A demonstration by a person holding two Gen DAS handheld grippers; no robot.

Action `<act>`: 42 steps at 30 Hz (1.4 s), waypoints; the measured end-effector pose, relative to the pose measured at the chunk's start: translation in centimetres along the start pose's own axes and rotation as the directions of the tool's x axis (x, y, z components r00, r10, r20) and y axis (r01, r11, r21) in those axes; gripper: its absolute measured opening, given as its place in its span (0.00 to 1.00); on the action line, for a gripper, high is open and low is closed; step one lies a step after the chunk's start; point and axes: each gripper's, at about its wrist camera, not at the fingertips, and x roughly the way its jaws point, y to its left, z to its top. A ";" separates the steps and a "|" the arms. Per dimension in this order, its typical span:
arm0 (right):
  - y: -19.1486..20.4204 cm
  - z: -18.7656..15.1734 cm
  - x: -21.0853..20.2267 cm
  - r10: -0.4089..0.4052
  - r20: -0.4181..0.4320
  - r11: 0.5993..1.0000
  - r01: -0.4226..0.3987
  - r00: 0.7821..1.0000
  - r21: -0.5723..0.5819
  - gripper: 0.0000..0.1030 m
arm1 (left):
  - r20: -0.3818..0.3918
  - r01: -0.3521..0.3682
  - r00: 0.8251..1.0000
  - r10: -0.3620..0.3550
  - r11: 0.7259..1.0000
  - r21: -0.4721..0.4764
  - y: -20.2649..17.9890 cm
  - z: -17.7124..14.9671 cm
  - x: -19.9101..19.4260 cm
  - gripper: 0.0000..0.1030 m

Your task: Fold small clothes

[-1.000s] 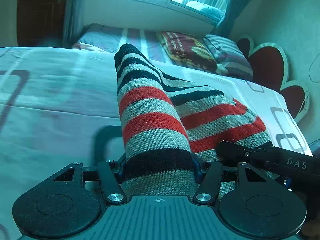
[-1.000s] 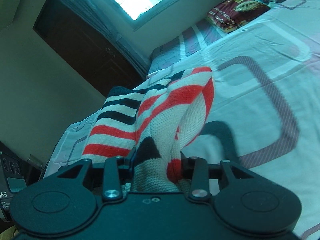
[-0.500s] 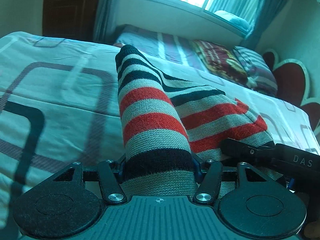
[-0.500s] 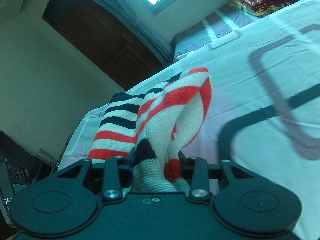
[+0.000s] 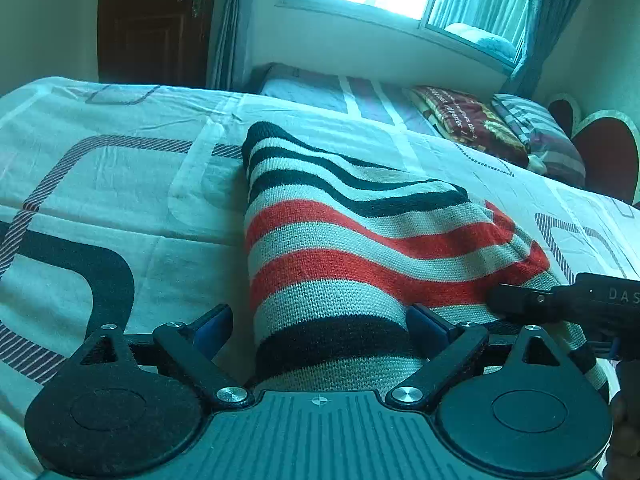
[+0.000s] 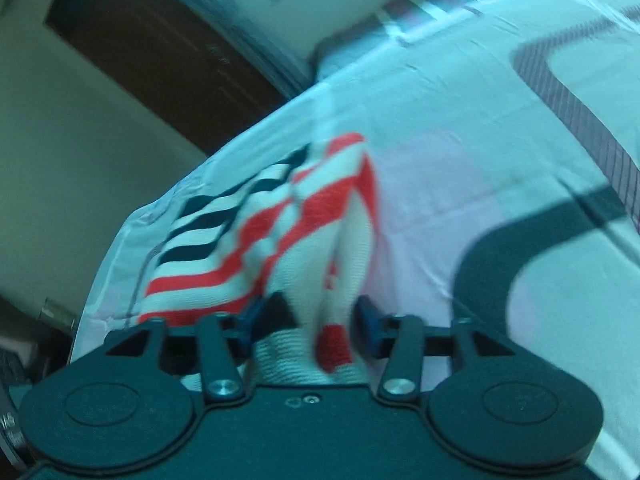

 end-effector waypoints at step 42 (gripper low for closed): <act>8.3 -12.5 -12.9 -0.275 0.112 0.937 0.293 0.955 -0.190 0.63 | -0.100 -0.064 0.992 0.071 0.995 0.070 -2.9 -6.8 -14.2 1.00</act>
